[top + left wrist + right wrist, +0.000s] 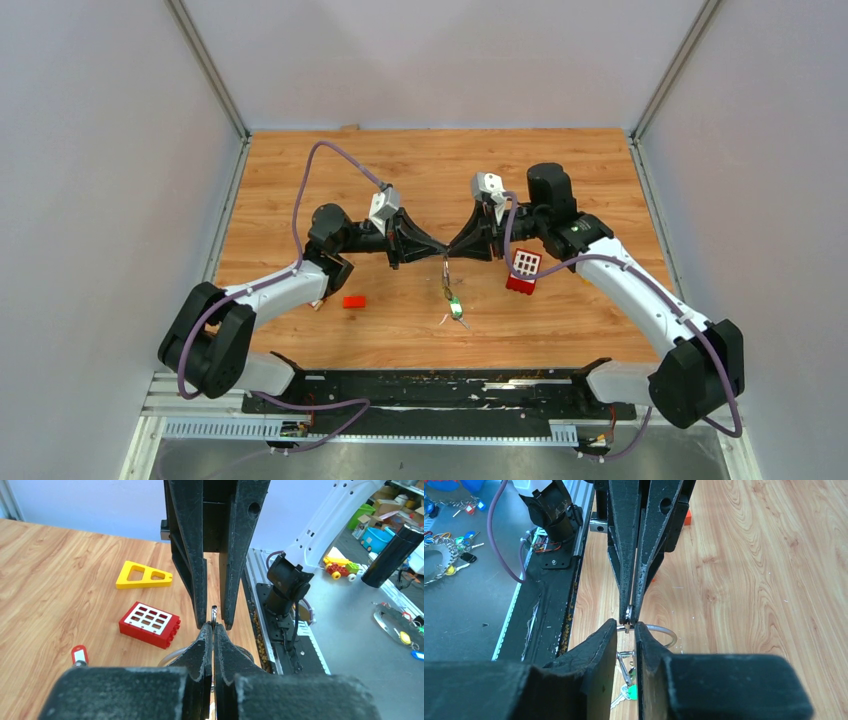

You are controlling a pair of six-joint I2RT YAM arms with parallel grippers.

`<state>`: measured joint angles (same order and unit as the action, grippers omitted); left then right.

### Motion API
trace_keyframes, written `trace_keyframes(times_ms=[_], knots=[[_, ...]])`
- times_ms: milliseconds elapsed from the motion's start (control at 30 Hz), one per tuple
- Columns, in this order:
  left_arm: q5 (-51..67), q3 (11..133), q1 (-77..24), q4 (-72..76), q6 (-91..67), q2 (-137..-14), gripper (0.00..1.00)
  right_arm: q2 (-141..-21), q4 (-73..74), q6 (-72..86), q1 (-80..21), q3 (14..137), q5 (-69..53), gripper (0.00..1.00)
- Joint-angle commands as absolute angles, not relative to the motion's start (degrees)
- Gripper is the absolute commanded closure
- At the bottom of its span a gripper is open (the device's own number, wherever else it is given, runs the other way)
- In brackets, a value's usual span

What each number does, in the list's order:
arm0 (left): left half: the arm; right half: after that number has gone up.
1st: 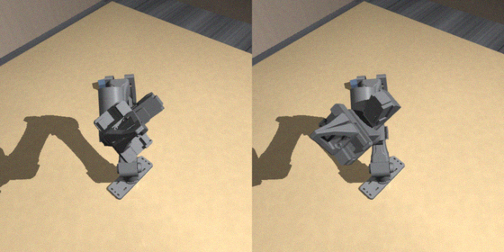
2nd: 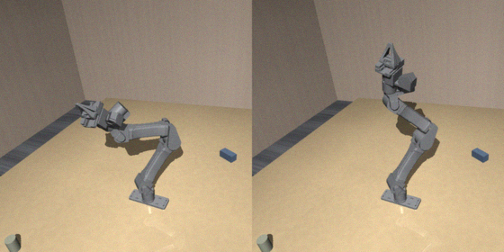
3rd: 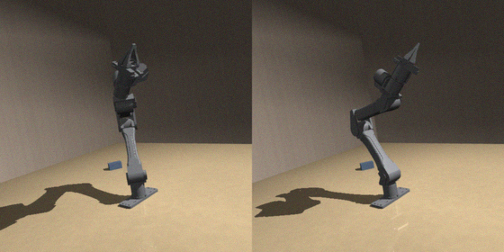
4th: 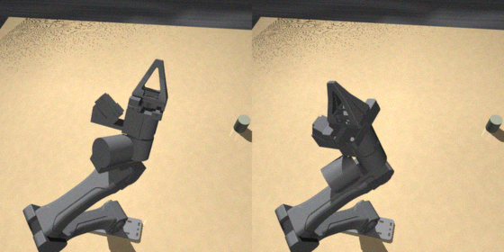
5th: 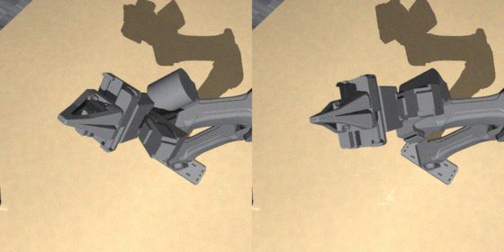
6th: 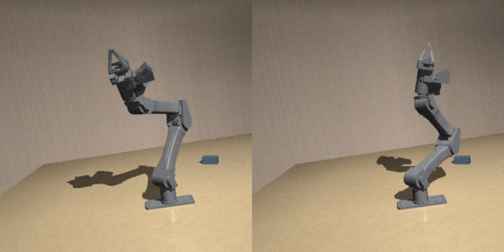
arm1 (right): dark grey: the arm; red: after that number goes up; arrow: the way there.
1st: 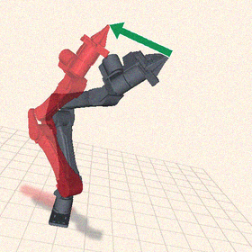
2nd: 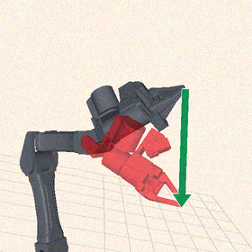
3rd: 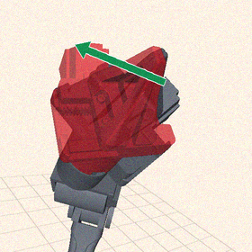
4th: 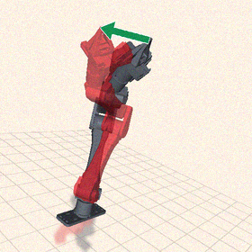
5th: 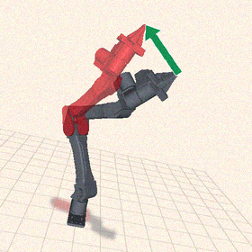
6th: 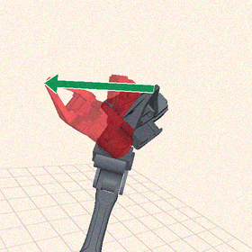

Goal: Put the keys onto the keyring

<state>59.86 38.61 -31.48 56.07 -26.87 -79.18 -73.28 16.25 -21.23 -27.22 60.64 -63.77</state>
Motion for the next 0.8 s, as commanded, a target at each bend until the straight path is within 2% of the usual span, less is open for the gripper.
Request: trace_keyframes(times_ms=[0,567,767], knots=[[59.15,38.68,-31.73,57.55,-24.57,-78.47,1.0,-71.44,16.31,-22.5,-27.07,62.14,-64.32,0.81],[58.78,39.03,-32.17,55.51,-22.92,-78.83,1.0,-72.41,13.72,-20.44,-27.15,61.29,-65.04,0.99],[58.43,39.38,-32.23,53.02,-20.75,-78.95,1.0,-72.62,14.84,-22.48,-27.44,61.3,-63.21,1.0]])
